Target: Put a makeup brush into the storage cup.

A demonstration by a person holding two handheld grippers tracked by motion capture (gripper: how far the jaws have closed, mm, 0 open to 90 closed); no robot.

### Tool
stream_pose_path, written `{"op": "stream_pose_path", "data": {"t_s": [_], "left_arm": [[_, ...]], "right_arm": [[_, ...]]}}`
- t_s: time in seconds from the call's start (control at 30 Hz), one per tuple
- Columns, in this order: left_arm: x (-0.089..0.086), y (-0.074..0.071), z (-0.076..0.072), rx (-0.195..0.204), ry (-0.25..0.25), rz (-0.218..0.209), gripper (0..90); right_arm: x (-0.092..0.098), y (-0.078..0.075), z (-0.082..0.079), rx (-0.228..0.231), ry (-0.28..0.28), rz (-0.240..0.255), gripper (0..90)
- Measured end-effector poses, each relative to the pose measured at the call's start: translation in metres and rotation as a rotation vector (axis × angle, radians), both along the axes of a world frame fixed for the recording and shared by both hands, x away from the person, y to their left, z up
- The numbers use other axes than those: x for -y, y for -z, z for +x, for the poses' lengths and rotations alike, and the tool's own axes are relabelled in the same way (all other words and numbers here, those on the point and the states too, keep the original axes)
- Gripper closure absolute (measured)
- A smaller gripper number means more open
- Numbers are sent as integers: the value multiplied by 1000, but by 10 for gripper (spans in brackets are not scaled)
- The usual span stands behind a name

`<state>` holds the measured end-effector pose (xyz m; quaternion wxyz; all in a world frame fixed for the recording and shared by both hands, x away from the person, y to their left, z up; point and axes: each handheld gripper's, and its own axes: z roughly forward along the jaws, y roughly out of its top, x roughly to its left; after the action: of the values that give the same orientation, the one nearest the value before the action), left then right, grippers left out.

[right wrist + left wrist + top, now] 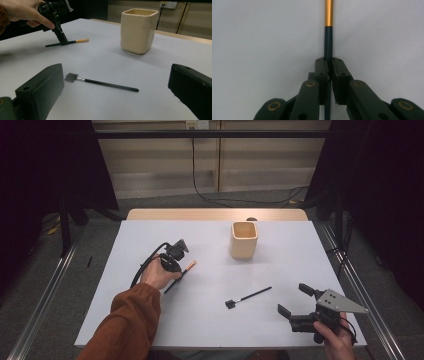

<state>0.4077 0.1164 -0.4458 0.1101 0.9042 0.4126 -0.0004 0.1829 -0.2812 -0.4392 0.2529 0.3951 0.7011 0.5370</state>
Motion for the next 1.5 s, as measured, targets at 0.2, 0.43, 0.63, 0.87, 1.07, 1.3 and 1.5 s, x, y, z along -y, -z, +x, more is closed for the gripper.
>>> {"op": "stream_pose_path", "data": {"t_s": [0.2,0.43,0.63,0.87,1.07,1.3,1.5], "left_arm": [[-5,0,2,-14,-19,-39,839],[-14,-3,1,12,-40,-85,839],[-21,-11,1,31,-13,-146,839],[-27,-21,-1,74,-19,-231,839],[-32,-28,-4,108,-12,-293,839],[-38,-34,-6,166,-16,-375,838],[-45,-38,-11,247,-49,-456,839]], "right_arm": [[0,0,1,-1,0,-2,0],[0,0,1,-1,2,-4,0],[0,0,1,-3,3,-6,0],[-1,1,1,-3,2,-8,0],[0,1,1,-2,2,-6,0],[-1,1,1,-3,1,-8,0],[-1,1,1,-5,2,-6,0]]}}
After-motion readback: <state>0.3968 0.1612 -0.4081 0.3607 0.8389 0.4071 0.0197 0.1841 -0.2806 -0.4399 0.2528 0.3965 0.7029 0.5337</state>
